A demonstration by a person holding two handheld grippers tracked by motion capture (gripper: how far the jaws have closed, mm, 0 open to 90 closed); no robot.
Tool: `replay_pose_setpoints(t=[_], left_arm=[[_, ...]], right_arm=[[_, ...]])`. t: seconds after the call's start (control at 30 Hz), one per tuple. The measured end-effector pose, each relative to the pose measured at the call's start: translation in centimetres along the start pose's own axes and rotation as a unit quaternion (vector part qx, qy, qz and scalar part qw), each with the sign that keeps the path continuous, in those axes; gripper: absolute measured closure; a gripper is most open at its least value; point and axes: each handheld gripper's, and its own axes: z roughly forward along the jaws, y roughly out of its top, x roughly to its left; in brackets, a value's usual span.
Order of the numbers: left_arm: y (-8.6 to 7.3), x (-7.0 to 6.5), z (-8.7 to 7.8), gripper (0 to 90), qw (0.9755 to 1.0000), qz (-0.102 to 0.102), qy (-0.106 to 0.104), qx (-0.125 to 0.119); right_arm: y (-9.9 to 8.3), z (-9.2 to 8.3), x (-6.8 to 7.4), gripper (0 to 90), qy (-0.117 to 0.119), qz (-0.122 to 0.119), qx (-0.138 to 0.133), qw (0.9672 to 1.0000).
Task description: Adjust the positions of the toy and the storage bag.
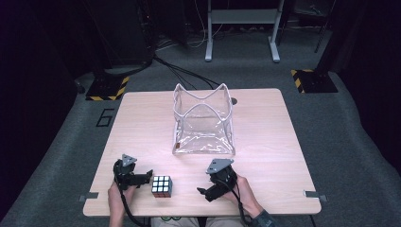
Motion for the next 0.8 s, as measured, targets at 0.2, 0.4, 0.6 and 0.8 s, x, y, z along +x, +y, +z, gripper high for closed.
replay_pose_setpoints(t=[0.2, 0.4, 0.6, 0.8], left_arm=[[0.0, 0.0, 0.0, 0.7, 1.0000, 0.000, 0.000, 0.000], [0.0, 0.0, 0.0, 0.7, 1.0000, 0.000, 0.000, 0.000], [0.0, 0.0, 0.0, 0.8, 1.0000, 0.000, 0.000, 0.000], [0.0, 0.0, 0.0, 0.8, 1.0000, 0.000, 0.000, 0.000]], right_arm=[[1.0, 1.1, 0.7, 3.1, 0.015, -0.014, 0.002, 0.9998], [1.8, 1.9, 1.3, 3.2, 0.028, -0.024, 0.006, 0.9993], [2.4, 2.8, 1.7, 3.4, 0.039, -0.031, 0.009, 0.9987], [2.8, 3.6, 2.0, 3.4, 0.047, -0.036, 0.010, 0.9982]])
